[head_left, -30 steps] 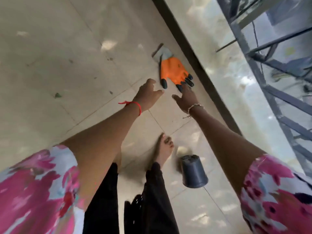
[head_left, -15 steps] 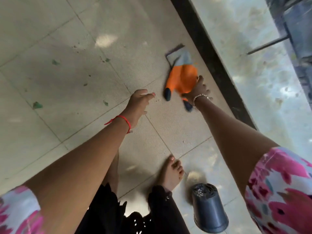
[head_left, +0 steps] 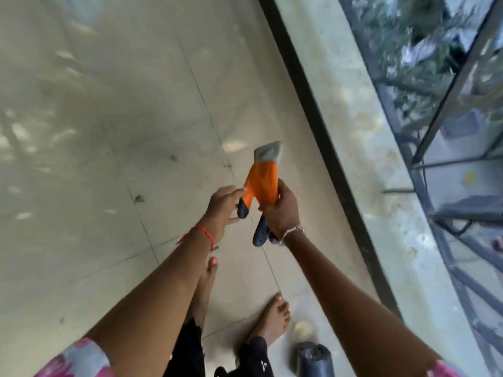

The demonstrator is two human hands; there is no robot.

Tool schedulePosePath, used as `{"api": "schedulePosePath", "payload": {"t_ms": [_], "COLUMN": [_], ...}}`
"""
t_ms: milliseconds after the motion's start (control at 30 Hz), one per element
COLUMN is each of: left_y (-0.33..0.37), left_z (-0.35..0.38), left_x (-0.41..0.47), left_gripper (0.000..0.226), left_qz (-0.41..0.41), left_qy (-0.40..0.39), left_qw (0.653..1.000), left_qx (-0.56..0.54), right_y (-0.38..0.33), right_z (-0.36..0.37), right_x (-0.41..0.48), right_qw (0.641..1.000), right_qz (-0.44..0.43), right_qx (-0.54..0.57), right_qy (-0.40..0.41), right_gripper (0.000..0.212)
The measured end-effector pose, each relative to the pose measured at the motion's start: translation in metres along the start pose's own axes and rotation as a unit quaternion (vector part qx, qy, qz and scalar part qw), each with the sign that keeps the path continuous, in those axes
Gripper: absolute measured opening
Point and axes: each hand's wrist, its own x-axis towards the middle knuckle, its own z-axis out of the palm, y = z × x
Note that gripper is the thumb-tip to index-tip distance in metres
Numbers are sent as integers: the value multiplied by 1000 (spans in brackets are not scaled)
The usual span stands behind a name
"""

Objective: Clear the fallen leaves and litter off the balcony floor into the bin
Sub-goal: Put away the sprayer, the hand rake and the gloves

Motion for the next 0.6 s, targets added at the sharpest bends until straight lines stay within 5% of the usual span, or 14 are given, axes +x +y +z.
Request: {"api": "schedulePosePath", "payload": {"t_ms": [133, 233, 400, 600], "left_y": [64, 114, 191, 252], "left_z": [-46, -84, -154, -241], "left_x": [-54, -89, -121, -104], "left_gripper": [64, 54, 11, 20], "left_qz": [3, 7, 58, 82], "left_qy": [63, 10, -12, 81], "left_qw": [995, 987, 983, 975], "left_qx": [-73, -161, -174, -188], "right_y": [-100, -170, -267, -338], "right_z": [18, 38, 80, 92], "right_x": [-30, -48, -57, -49], "right_qw": [985, 945, 894, 907], "right_qz": [-104, -206, -343, -341], "right_qx": [-137, -256, -245, -63], "right_qy": [-13, -10, -150, -239], "right_gripper": [60, 68, 71, 63]}}
